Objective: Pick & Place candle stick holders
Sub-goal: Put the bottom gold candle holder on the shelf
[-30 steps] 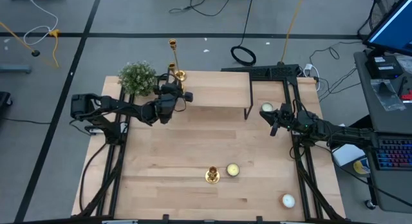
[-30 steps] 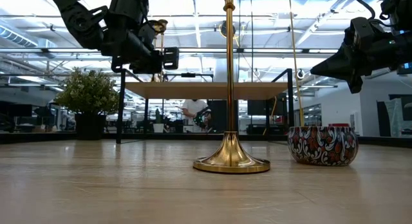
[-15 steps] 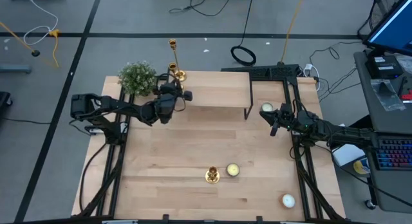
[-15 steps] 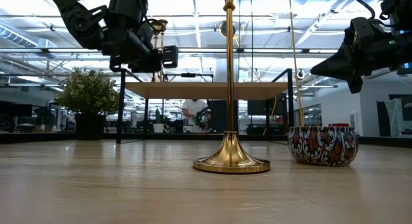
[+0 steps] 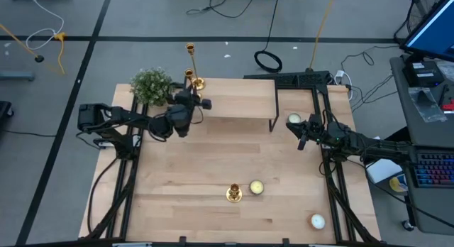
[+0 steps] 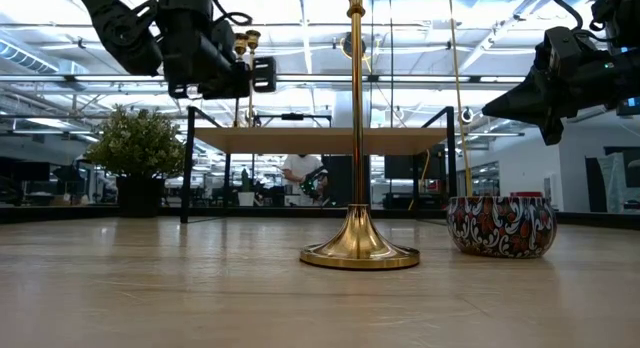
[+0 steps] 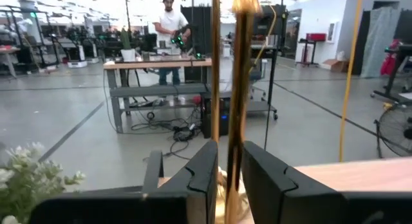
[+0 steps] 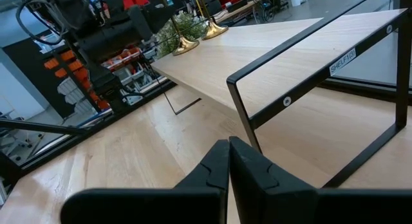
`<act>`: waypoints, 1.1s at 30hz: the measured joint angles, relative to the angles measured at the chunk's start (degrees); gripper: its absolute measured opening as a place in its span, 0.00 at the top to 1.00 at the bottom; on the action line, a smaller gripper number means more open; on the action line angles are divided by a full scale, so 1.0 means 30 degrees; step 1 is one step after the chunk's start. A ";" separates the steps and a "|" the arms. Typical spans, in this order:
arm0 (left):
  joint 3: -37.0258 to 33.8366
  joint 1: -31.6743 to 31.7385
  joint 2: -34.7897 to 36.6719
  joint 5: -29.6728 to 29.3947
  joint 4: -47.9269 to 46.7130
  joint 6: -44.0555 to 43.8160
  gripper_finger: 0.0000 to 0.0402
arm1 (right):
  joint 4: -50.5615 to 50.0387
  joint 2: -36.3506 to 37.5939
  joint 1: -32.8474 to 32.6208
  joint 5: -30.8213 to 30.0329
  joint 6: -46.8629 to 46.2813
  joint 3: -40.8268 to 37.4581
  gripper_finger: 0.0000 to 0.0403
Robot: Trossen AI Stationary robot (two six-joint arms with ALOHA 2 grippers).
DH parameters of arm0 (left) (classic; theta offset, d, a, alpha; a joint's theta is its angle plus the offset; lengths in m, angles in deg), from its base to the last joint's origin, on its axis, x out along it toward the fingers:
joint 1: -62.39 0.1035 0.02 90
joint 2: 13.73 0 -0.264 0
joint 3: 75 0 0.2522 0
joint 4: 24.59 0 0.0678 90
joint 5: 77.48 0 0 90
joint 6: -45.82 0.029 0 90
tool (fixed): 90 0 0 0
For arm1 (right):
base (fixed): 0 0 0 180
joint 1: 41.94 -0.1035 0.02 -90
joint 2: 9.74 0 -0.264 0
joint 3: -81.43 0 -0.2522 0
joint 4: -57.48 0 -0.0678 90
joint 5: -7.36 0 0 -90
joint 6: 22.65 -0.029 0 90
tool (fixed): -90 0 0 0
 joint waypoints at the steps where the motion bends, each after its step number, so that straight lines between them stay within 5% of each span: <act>1: 0.0000 0.0009 0.0004 -0.0017 0.0363 0.0394 0.82 | -0.0004 0.0000 0.0003 0.0004 0.0000 0.0000 0.99; 19: -0.0007 -0.0419 0.1677 0.0009 0.1394 0.4094 0.82 | -0.0001 -0.0006 0.0000 0.0007 0.0000 0.0000 0.99; 33: -0.0007 -0.0150 0.1727 0.0539 0.1421 0.4035 0.82 | 0.0000 0.0000 0.0000 0.0007 0.0000 0.0000 0.99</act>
